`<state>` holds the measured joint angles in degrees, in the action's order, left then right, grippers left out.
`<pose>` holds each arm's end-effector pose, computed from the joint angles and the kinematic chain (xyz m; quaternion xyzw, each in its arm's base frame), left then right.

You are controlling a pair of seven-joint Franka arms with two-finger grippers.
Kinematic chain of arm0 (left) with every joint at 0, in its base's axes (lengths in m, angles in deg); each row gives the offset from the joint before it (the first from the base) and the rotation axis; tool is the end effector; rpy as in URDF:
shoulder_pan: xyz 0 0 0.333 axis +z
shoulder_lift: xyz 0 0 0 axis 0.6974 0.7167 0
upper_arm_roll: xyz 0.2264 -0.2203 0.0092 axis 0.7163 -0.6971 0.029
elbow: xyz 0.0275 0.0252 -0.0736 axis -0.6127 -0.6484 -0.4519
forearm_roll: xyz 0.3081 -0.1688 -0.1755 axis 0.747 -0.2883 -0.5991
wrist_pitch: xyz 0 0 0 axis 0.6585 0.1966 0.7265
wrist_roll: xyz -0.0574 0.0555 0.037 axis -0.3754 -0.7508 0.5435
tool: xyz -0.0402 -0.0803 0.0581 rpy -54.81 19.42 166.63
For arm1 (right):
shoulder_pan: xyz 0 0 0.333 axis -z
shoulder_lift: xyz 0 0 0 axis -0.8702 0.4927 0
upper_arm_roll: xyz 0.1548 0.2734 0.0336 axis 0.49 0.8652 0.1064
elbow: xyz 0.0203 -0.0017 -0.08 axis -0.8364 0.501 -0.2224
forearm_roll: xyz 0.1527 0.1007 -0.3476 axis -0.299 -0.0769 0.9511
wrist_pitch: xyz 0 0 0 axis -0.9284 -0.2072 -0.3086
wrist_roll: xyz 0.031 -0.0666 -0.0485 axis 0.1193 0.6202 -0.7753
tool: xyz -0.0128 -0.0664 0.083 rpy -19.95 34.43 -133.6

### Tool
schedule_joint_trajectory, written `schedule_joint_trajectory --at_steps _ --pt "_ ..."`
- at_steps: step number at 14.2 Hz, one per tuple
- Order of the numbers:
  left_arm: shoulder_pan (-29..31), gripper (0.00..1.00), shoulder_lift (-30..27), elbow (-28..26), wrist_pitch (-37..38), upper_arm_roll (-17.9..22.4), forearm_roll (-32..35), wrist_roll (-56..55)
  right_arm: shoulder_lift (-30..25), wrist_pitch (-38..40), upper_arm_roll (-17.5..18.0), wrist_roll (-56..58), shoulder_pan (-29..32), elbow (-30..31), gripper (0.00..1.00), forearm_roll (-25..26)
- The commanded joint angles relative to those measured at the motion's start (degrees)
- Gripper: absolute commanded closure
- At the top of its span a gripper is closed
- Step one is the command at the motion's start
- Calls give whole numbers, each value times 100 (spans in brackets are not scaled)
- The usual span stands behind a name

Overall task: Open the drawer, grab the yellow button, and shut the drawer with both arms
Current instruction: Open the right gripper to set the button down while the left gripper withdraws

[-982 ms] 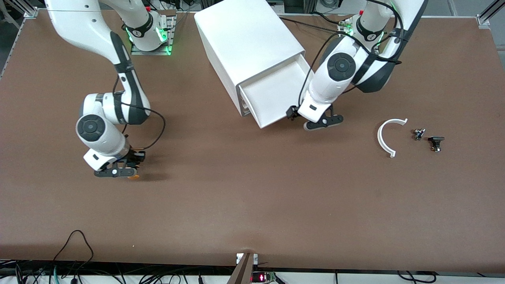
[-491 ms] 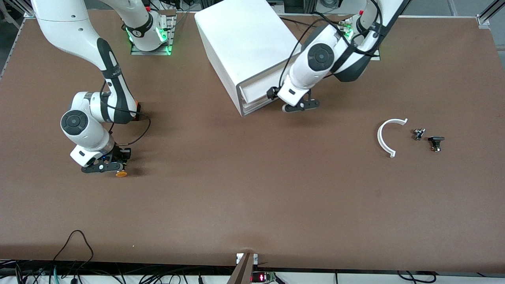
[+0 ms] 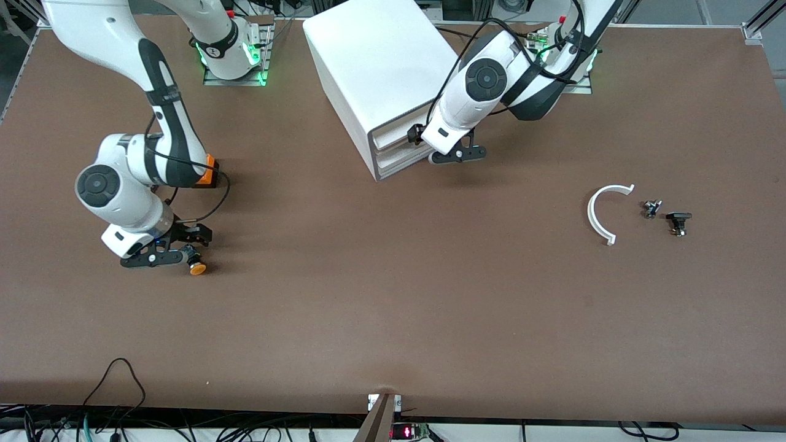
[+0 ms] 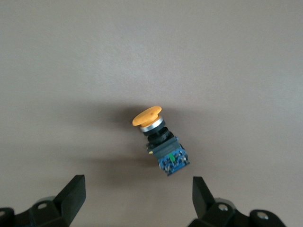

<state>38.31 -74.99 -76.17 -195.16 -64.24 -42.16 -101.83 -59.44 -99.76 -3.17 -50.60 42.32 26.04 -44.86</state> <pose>0.4134 -0.3879 0.3294 0.9825 0.1120 -0.1244 0.0819 0.6283 0.0326 0.2820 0.9974 0.0590 0.0123 0.0406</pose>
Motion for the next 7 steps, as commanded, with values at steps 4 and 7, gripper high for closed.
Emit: schedule_joint_trajectory --at_steps 4,7 --pt "642 0 -613 333 -452 1124 -188 131 -213 1626 80 -283 -142 -1160 0 -186" --pt "1090 0 -1086 324 -437 1309 -127 620 -257 2557 89 -1020 -205 -1783 0 -213"
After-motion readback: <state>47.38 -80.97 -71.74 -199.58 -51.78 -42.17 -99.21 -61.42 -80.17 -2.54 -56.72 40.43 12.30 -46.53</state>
